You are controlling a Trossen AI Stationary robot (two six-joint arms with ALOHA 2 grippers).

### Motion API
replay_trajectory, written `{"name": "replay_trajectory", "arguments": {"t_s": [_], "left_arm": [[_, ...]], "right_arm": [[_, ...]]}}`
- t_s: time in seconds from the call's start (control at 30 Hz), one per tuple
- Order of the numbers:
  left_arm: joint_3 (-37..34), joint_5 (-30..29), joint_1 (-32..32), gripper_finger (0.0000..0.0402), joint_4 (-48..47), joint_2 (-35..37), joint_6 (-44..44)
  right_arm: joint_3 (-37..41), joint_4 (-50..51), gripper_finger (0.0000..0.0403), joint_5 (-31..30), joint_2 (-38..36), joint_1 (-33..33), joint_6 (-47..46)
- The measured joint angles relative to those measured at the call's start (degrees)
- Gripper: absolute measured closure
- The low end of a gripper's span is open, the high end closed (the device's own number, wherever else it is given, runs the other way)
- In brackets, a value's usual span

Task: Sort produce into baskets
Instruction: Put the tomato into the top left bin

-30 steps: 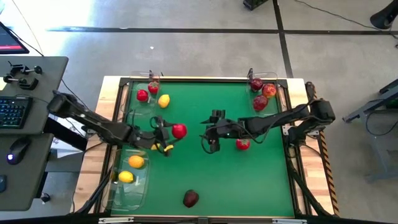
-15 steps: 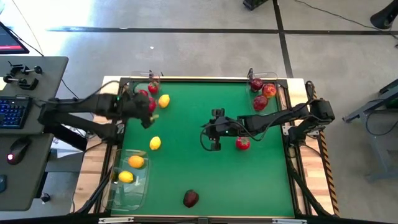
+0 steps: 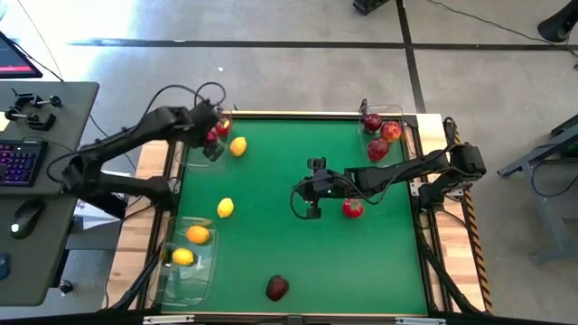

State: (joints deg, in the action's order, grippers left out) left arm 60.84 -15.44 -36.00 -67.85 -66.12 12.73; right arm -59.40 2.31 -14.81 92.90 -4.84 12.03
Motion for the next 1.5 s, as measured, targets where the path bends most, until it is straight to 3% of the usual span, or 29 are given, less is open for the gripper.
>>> {"name": "replay_trajectory", "arguments": {"t_s": [0.2, 0.3, 0.67, 1.03, 1.3, 1.5], "left_arm": [[0.0, 8.6, -7.0, 0.0137, 6.1, -8.1, -4.4], [0.0, 9.6, -8.5, 0.0137, 6.3, -12.3, -5.8], [0.0, 6.0, -9.0, 0.0137, 7.8, -20.0, -8.9], [0.0, 4.4, -9.0, 0.013, 6.1, -20.2, -13.4], [0.0, -0.1, -9.0, 0.0129, 4.1, -20.2, -18.6], [0.0, 1.0, -9.0, 0.0128, 4.8, -20.2, -19.6]], "right_arm": [[0.0, 0.7, 0.0402, 0.0, 0.0, 0.0, 0.0], [0.0, 1.7, 0.0402, 0.0, 0.0, 0.0, -0.3], [0.0, 2.5, 0.0403, 0.0, 0.0, 0.0, -0.6], [0.0, 2.7, 0.0403, 1.5, 0.0, 0.0, -0.6], [0.0, 2.7, 0.0403, 1.5, 0.0, 0.0, -0.7], [0.0, 2.7, 0.0403, 1.5, 0.0, 0.0, -0.7]]}}
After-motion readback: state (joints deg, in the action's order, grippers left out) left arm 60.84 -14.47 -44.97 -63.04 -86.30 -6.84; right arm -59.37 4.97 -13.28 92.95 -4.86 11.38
